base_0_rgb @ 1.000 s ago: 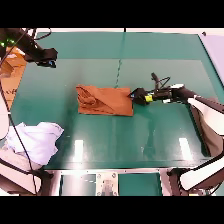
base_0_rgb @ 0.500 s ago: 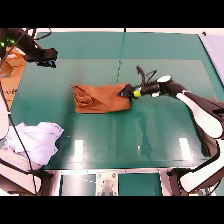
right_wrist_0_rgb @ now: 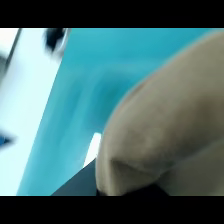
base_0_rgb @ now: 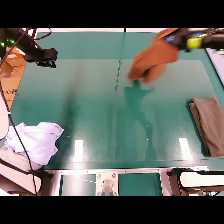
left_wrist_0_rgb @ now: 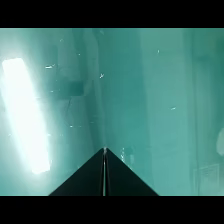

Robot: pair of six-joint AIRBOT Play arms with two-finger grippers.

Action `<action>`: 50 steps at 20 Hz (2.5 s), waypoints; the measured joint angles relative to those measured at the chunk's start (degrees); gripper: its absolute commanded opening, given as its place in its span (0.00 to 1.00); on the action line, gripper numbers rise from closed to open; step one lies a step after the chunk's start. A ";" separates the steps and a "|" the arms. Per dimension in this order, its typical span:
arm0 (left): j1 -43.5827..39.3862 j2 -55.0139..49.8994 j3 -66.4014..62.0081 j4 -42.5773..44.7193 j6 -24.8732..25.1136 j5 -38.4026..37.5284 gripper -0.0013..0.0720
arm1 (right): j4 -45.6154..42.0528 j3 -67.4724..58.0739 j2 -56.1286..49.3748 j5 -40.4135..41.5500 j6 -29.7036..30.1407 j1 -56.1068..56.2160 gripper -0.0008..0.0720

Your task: Fold the shirts.

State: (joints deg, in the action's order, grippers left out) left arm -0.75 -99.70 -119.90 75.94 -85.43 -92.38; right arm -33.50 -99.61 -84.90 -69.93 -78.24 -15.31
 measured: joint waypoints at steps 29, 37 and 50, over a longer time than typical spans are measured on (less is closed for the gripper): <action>-0.02 0.11 4.33 -0.44 0.68 -0.96 0.04 | -27.74 12.81 11.58 -2.97 -11.08 -36.02 0.04; -0.07 0.11 4.39 -2.84 2.27 -1.73 0.04 | -40.61 33.97 19.91 -7.15 -13.55 -45.09 0.11; -0.07 0.42 4.33 -10.82 2.82 -0.33 0.04 | -55.17 37.83 20.74 -5.42 -19.28 -41.51 0.04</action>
State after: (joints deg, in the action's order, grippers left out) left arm -0.82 -99.29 -115.57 65.12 -82.61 -92.71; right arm -88.66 -61.78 -64.16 -75.35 -97.51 -56.82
